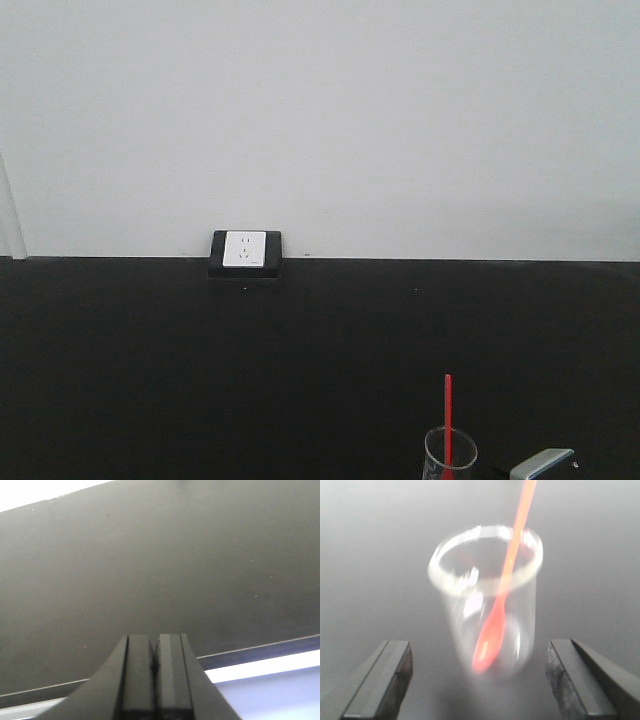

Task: Grab beaker from right and move to left
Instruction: 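Close the right gripper around the beaker with the red spoon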

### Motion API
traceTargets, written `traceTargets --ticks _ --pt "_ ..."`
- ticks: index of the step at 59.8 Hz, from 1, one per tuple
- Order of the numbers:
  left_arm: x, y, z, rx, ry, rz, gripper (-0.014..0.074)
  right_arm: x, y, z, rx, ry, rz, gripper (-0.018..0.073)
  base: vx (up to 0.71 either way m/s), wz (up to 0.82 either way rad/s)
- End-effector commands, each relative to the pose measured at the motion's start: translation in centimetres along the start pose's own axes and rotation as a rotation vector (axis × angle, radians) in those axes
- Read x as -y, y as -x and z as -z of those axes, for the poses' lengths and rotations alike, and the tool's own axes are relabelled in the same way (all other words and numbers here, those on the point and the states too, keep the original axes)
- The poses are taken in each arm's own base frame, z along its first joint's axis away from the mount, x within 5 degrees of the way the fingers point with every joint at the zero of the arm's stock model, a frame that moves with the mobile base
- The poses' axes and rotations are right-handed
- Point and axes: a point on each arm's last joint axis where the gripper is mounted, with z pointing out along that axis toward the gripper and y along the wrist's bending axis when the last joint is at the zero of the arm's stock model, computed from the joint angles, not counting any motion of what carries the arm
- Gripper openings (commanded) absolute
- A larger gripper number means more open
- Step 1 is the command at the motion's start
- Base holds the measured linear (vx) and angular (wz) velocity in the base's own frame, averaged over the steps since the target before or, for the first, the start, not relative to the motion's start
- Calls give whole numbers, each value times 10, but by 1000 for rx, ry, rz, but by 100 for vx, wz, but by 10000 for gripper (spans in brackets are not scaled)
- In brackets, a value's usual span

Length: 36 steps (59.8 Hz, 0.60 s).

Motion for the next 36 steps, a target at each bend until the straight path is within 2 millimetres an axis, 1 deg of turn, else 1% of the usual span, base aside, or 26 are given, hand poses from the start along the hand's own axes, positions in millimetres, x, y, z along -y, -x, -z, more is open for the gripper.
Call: traceTargets --ticks 1,11,24,29,32,35,36 --pt "0 2 -2 64 4 -1 -6 1 35 -7 261 77 24 584 0 0" --pt "0 2 -2 64 4 -1 -6 7 39 -22 276 118 57 584 0 0" --pt "0 2 -2 64 4 -1 -6 16 43 -37 293 145 43 575 0 0" --pt "0 2 -2 64 4 -1 -6 18 46 -40 307 145 51 531 0 0" --pt "0 2 -2 64 4 -1 -6 19 47 -40 310 143 52 474 0 0" --pt "0 2 -2 64 4 -1 -6 19 48 -40 314 135 50 379 0 0" --pt "0 2 -2 64 4 -1 -6 19 48 -40 314 133 48 365 0 0"
